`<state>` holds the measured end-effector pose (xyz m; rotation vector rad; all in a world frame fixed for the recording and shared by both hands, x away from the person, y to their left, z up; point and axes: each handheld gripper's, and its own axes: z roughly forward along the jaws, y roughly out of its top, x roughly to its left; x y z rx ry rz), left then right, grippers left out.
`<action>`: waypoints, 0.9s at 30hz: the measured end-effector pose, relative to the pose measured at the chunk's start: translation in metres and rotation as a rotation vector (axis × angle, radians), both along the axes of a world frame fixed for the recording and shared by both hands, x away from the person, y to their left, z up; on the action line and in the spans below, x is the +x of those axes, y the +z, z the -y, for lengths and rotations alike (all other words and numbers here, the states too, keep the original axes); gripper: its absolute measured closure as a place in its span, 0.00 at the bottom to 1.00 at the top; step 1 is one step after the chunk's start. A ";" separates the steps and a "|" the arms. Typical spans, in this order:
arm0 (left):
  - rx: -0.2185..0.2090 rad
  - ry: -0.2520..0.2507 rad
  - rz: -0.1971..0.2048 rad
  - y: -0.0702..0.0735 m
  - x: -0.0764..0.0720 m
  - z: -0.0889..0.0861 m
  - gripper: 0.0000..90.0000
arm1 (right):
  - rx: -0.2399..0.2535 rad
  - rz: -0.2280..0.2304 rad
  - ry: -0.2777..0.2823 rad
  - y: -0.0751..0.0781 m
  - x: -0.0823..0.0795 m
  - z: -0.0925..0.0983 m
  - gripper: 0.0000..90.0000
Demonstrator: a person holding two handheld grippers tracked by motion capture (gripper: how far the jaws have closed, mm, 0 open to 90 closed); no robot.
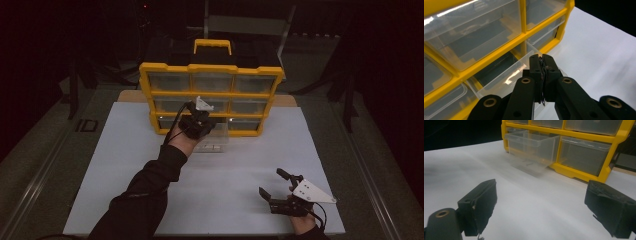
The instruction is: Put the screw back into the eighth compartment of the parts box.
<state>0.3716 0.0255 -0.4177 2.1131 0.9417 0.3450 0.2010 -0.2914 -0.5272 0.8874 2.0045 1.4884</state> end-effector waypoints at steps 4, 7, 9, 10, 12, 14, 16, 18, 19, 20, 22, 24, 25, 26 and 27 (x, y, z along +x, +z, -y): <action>-0.001 0.032 -0.015 -0.003 0.004 0.002 0.97 | 0.001 -0.001 0.000 0.000 0.000 0.000 0.12; -0.011 0.062 -0.037 -0.006 0.007 0.003 0.97 | 0.000 -0.001 0.000 0.000 0.000 0.000 0.12; 0.000 0.078 -0.048 -0.009 0.009 0.005 0.97 | 0.000 -0.001 0.002 0.000 0.000 0.000 0.12; 0.008 0.088 -0.052 -0.010 0.010 0.006 0.97 | 0.000 -0.001 0.002 0.000 0.000 0.000 0.12; 0.013 0.104 -0.066 -0.013 0.012 0.008 0.97 | 0.001 -0.001 0.002 0.000 0.000 0.000 0.12; 0.024 0.108 -0.079 -0.016 0.014 0.010 0.97 | 0.001 -0.001 0.002 0.000 0.000 0.000 0.12; 0.031 0.113 -0.086 -0.018 0.014 0.012 0.97 | 0.001 -0.001 0.002 0.000 0.000 0.000 0.12; 0.038 0.120 -0.101 -0.020 0.016 0.013 0.97 | 0.001 -0.001 0.001 0.000 0.000 0.000 0.12; 0.045 0.122 -0.109 -0.021 0.017 0.014 0.97 | 0.001 -0.001 0.002 0.000 0.000 0.000 0.12; 0.050 0.126 -0.114 -0.022 0.017 0.015 0.97 | 0.000 -0.001 0.002 0.000 0.000 0.000 0.12; 0.055 0.135 -0.132 -0.025 0.019 0.016 0.97 | 0.000 -0.001 0.003 0.000 0.000 0.000 0.12; 0.061 0.139 -0.144 -0.027 0.021 0.017 0.97 | 0.000 0.000 0.003 0.000 0.000 0.000 0.12; 0.059 0.141 -0.155 -0.029 0.022 0.018 0.97 | 0.000 -0.001 0.003 0.000 0.000 0.000 0.12; 0.058 0.141 -0.164 -0.030 0.023 0.018 0.97 | 0.001 -0.001 0.003 0.000 0.000 0.000 0.12; 0.059 0.140 -0.169 -0.031 0.024 0.019 0.97 | 0.000 -0.001 0.004 0.000 0.000 0.000 0.12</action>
